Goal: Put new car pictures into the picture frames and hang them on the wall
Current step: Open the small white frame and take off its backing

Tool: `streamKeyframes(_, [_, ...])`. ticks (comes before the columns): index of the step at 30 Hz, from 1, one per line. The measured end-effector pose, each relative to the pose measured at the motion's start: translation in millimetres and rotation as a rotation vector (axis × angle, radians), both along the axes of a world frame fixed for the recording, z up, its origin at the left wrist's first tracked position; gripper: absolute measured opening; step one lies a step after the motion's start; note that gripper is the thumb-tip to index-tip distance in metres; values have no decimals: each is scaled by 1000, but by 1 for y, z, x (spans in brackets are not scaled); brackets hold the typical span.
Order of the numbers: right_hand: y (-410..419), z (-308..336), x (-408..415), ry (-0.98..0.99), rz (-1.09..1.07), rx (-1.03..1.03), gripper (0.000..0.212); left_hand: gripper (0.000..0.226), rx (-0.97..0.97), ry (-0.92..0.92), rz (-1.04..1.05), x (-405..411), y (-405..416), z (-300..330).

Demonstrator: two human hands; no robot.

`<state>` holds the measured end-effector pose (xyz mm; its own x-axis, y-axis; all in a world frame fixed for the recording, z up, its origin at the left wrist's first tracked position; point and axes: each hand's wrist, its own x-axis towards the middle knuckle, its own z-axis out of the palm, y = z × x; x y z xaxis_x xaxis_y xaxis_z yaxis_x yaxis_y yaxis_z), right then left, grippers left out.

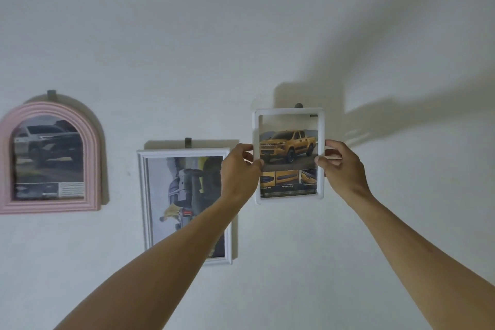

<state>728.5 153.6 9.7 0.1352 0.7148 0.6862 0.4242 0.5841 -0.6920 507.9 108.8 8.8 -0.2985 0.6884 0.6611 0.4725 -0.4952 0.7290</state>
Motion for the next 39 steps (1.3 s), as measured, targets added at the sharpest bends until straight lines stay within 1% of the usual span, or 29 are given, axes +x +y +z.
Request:
streamKeyframes(6, [-51, -24, -53, 19, 24, -43, 36, 26, -10, 31, -24, -59, -51, -19])
streamKeyframes(8, [-68, -39, -73, 17, 41, -63, 35, 22, -17, 21, -38, -79, -71, -34])
streamKeyframes(12, [-100, -76, -110, 7, 86, -147, 34, 22, -81, 54, -33, -123, -106, -70])
streamKeyframes(17, [-127, -124, -154, -41, 138, -248, 35, 29, -219, 11, -5, -171, -137, -116])
streamKeyframes(22, [-156, -177, -195, -90, 185, -346, 33, 33, -377, -121, 14, -210, -169, -177])
streamKeyframes(24, [-167, -202, -207, -100, 203, -396, 32, 36, -441, -110, 16, -222, -184, -201])
streamKeyframes(28, [-187, -253, -227, -82, 217, -520, 36, 56, -584, -100, -52, -242, -213, -247])
streamKeyframes(30, [-195, -277, -235, -72, 211, -574, 36, 63, -636, -116, -98, -251, -225, -267])
streamKeyframes(34, [-210, -322, -240, -82, 211, -683, 35, 64, -740, -240, -135, -257, -245, -304])
streamKeyframes(37, [-216, -355, -239, -90, 232, -778, 33, 55, -807, -302, -125, -256, -255, -331])
streamKeyframes(39, [-220, -375, -238, -124, 243, -835, 35, 48, -854, -310, -90, -256, -257, -346])
